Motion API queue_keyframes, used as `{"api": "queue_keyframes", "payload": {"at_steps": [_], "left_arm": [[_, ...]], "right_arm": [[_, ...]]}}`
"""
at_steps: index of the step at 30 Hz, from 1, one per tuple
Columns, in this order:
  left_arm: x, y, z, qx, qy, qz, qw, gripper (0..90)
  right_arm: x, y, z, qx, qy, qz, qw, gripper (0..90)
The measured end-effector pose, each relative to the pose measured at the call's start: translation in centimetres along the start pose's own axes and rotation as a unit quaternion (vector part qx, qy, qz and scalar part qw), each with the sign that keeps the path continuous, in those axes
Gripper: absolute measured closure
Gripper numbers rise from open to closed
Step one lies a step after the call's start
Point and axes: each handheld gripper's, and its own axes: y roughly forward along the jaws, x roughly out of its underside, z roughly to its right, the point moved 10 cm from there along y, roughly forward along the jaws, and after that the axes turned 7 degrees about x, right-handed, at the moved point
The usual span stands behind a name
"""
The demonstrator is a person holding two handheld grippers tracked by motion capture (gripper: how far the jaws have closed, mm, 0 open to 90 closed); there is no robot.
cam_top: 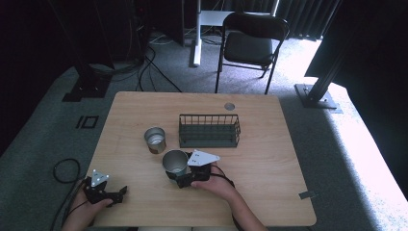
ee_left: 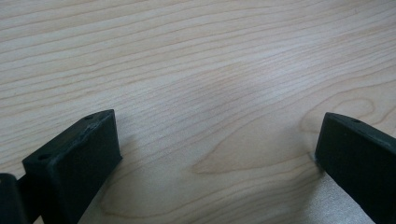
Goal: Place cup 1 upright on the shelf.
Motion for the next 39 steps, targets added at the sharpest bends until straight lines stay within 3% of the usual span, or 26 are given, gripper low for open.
{"api": "queue_keyframes", "payload": {"at_steps": [13, 22, 30, 39], "left_arm": [[0.0, 0.0, -0.1, -0.001, -0.001, 0.001, 1.0, 0.5], [0.0, 0.0, -0.1, -0.003, -0.003, 0.001, 1.0, 0.5], [0.0, 0.0, -0.1, -0.003, -0.003, 0.001, 1.0, 0.5], [0.0, 0.0, -0.1, -0.003, -0.003, 0.001, 1.0, 0.6]], "right_arm": [[-3.6, -1.3, 0.7, 0.0, -0.01, 0.024, 0.9997, 13.1], [-5.4, -2.1, 1.9, 0.017, 0.005, 0.038, 0.9991, 13.1], [-7.4, -3.4, 3.7, 0.051, 0.003, 0.057, 0.997, 13.1], [-8.4, -4.6, 6.6, 0.109, 0.009, 0.068, 0.9917, 13.2]]}}
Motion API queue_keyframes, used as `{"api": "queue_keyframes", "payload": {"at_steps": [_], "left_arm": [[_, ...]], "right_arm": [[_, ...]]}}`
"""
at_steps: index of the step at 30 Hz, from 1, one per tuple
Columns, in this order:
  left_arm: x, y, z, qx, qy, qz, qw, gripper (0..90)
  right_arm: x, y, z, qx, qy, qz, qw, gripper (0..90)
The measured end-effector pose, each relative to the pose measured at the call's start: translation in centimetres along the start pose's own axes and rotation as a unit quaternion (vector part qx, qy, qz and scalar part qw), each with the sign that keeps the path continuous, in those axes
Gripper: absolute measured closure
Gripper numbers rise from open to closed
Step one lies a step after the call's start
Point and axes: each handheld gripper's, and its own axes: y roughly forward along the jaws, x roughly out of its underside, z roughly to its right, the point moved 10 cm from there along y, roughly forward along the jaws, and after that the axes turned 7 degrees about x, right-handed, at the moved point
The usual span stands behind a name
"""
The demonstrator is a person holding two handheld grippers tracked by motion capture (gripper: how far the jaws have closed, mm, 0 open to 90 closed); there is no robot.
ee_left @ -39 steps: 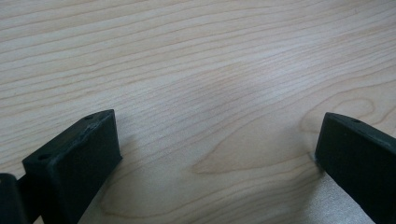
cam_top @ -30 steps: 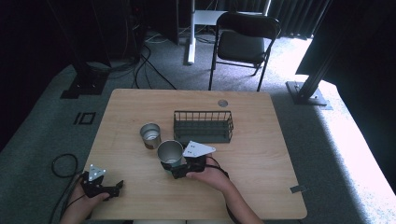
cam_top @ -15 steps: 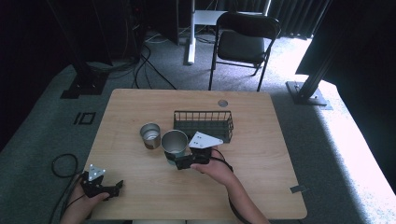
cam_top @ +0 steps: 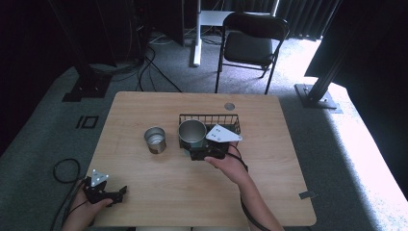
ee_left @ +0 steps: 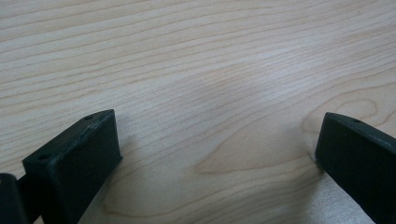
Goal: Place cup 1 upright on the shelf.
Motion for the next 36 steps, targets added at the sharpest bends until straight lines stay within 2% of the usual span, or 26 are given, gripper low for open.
{"api": "queue_keyframes", "payload": {"at_steps": [8, 11, 15, 16, 17, 18, 22, 25, 33, 36], "left_arm": [[0.0, 0.0, 0.0, 0.0, 0.0, 0.0, 1.0, 0.5], [0.0, 0.0, 0.0, 0.0, 0.0, -0.001, 1.0, 0.6], [0.0, 0.0, 0.0, 0.0, 0.0, 0.0, 1.0, 0.6], [0.0, 0.0, 0.0, 0.0, 0.0, 0.0, 1.0, 0.5], [0.0, 0.0, 0.0, 0.0, 0.0, 0.0, 1.0, 0.5], [0.0, 0.0, 0.0, 0.0, 0.0, 0.0, 1.0, 0.5], [0.0, 0.0, 0.0, 0.0, 0.0, 0.0, 1.0, 0.5], [0.0, 0.0, 0.0, 0.0, 0.0, 0.0, 1.0, 0.5], [0.0, 0.0, 0.0, 0.0, 0.0, 0.0, 1.0, 0.5], [0.0, 0.0, 0.0, 0.0, 0.0, 0.0, 1.0, 0.6]], "right_arm": [[-1.3, -0.3, 2.5, 0.04, 0.002, 0.012, 0.9991, 13.1], [-1.6, -0.4, 3.6, 0.058, 0.011, 0.015, 0.9981, 13.2], [-1.9, -0.4, 5.7, 0.099, 0.024, 0.017, 0.9946, 13.2], [-1.9, -0.4, 5.7, 0.099, 0.024, 0.017, 0.9946, 13.2], [-1.9, -0.4, 6.4, 0.111, 0.025, 0.018, 0.9933, 13.2], [-1.9, -0.5, 7.5, 0.132, 0.031, 0.021, 0.9906, 13.2], [-1.7, -0.6, 9.6, 0.167, 0.037, 0.024, 0.9849, 13.2], [-1.1, -0.7, 11.3, 0.204, 0.037, 0.022, 0.978, 13.2], [0.8, -0.1, 14.3, 0.252, 0.05, 0.013, 0.9662, 13.2], [1.7, 0.3, 15.0, 0.262, 0.058, 0.005, 0.9634, 13.2]]}}
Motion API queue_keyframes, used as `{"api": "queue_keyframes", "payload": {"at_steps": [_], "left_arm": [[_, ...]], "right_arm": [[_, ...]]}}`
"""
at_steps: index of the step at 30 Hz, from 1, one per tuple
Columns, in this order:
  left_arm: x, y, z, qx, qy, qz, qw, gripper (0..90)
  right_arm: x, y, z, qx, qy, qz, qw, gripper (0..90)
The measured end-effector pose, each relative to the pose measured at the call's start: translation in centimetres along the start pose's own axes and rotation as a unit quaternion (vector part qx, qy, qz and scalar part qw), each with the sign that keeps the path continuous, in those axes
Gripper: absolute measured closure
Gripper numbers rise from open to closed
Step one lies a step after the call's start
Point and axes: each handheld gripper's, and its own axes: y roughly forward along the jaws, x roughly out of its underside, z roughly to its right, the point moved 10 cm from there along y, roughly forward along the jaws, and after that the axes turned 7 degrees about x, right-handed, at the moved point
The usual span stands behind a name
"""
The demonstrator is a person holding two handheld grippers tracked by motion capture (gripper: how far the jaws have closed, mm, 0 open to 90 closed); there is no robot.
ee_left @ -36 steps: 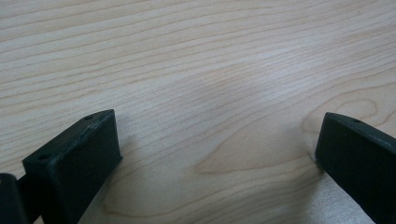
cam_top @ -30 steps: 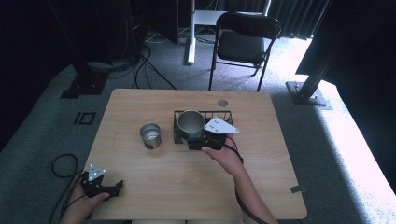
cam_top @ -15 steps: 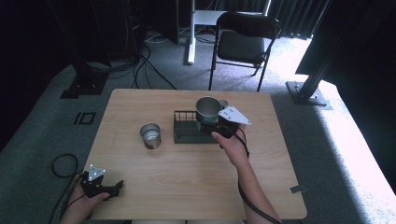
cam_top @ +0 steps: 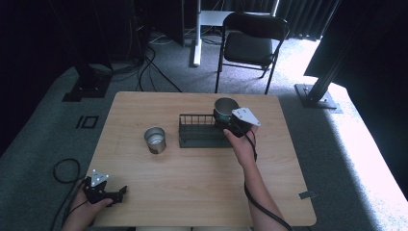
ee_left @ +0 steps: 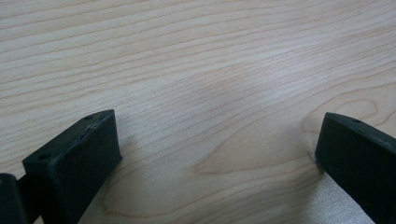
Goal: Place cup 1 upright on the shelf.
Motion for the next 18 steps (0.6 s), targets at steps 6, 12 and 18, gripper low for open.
{"api": "queue_keyframes", "payload": {"at_steps": [6, 12, 18], "left_arm": [[0.0, 0.0, 0.0, 0.0, 0.0, 0.0, 1.0, 0.5], [0.0, 0.0, 0.0, 0.0, 0.0, 0.0, 1.0, 0.6], [0.0, 0.0, 0.0, 0.0, 0.0, 0.0, 1.0, 0.5]], "right_arm": [[2.0, 1.2, 0.4, 0.014, -0.007, -0.022, 0.9996, 13.2], [3.1, 1.8, 0.4, 0.022, -0.007, -0.034, 0.9992, 13.2], [4.0, 1.9, 0.1, 0.021, 0.0, -0.042, 0.9989, 13.1]]}}
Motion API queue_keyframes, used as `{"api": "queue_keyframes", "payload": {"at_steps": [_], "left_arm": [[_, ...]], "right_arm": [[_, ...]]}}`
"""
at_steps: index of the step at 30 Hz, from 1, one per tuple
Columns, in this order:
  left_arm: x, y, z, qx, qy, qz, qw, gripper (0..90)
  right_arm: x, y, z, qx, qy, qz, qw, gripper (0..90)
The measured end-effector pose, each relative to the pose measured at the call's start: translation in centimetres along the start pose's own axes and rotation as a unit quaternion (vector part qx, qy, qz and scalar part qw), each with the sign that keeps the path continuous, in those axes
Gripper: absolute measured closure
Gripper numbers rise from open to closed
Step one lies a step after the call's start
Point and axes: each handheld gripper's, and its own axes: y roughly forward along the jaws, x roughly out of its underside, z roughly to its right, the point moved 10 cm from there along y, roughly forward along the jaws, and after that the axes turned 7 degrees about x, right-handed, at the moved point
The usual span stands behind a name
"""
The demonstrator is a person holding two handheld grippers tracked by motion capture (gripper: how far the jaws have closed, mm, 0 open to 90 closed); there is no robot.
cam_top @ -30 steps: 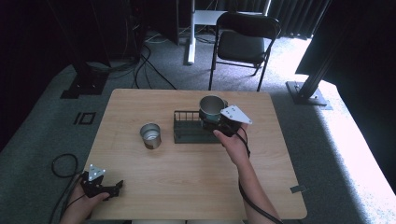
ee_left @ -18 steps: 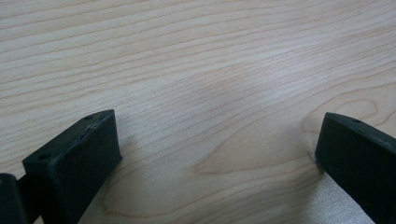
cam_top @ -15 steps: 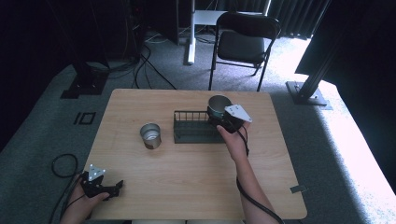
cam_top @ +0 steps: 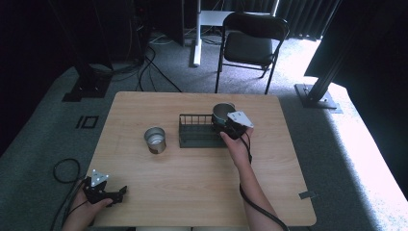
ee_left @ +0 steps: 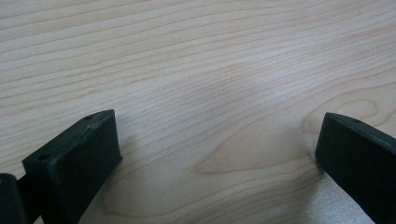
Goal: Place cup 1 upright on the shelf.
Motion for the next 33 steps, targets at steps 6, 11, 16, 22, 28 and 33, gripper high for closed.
{"api": "queue_keyframes", "payload": {"at_steps": [6, 11, 16, 22, 28, 33], "left_arm": [[0.0, 0.0, 0.0, 0.0, 0.0, 0.0, 1.0, 0.6], [0.0, 0.0, 0.0, 0.0, 0.0, 0.0, 1.0, 0.6], [0.0, 0.0, 0.0, 0.0, 0.0, 0.0, 1.0, 0.6], [0.0, 0.0, 0.0, 0.0, 0.0, 0.0, 1.0, 0.6], [0.0, 0.0, 0.0, 0.0, 0.0, 0.0, 1.0, 0.6], [0.0, 0.0, 0.0, 0.0, 0.0, 0.0, 1.0, 0.5]], "right_arm": [[0.5, -0.1, -0.3, 0.006, -0.007, 0.007, 0.9999, 13.1], [0.6, -0.4, -0.4, -0.009, 0.009, 0.003, 0.9999, 12.2], [0.5, -0.9, -0.4, -0.014, 0.008, -0.004, 0.9999, 11.4], [0.9, -1.7, -0.2, -0.016, -0.014, -0.016, 0.9996, 11.4], [1.2, -2.5, 0.2, -0.02, -0.018, -0.018, 0.9995, 11.3], [1.1, -3.4, 0.5, -0.021, -0.023, -0.013, 0.9994, 11.4]]}}
